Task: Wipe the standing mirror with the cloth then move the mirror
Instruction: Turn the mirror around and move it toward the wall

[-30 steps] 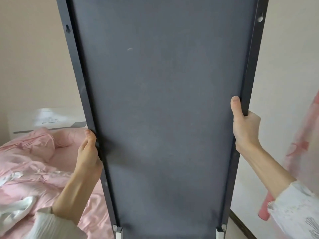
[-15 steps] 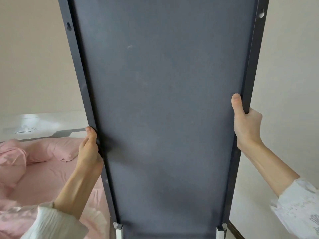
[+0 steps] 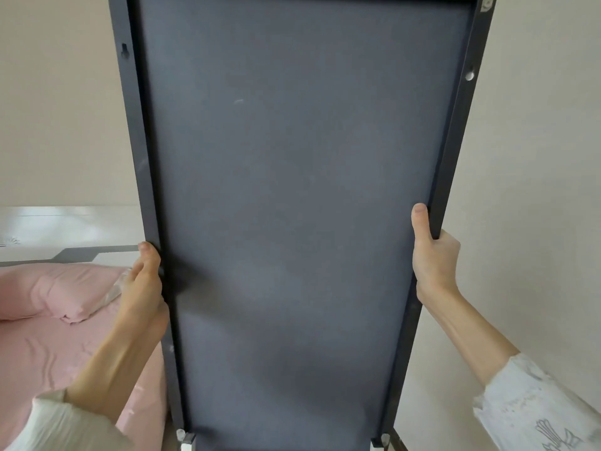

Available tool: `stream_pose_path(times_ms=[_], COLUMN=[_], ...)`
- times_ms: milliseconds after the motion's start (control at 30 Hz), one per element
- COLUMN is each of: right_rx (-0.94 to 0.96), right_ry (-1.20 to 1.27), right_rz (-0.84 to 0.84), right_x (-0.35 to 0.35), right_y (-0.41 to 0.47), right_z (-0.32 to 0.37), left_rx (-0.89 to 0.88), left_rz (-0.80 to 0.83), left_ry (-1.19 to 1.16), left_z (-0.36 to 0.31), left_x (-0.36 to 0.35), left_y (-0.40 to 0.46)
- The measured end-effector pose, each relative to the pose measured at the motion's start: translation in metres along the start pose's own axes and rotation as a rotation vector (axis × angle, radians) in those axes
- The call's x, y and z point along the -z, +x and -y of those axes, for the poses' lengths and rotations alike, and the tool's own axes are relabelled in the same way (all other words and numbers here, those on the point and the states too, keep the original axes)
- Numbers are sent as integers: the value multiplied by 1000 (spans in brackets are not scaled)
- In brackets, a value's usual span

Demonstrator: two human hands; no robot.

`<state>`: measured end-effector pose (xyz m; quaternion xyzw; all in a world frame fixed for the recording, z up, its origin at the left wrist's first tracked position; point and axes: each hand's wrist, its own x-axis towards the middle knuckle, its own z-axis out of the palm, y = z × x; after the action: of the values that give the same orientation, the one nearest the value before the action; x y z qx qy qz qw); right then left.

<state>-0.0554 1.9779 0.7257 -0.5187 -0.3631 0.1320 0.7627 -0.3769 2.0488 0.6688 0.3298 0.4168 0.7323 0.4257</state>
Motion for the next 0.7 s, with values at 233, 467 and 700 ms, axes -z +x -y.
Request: stream_pose_path(times_ms=[233, 467, 700], right_rx=[-50, -105, -151], right_ry=[-35, -87, -98], right_rz=[100, 128, 174], right_x=[-61, -120, -152], right_y=[111, 204, 292], right_z=[-75, -154, -228], left_rx=[18, 74, 37], left_rz=[-96, -103, -207], left_ry=[11, 59, 148], left_z=[60, 122, 184], left_x=[-69, -129, -191], left_y=[80, 169, 230])
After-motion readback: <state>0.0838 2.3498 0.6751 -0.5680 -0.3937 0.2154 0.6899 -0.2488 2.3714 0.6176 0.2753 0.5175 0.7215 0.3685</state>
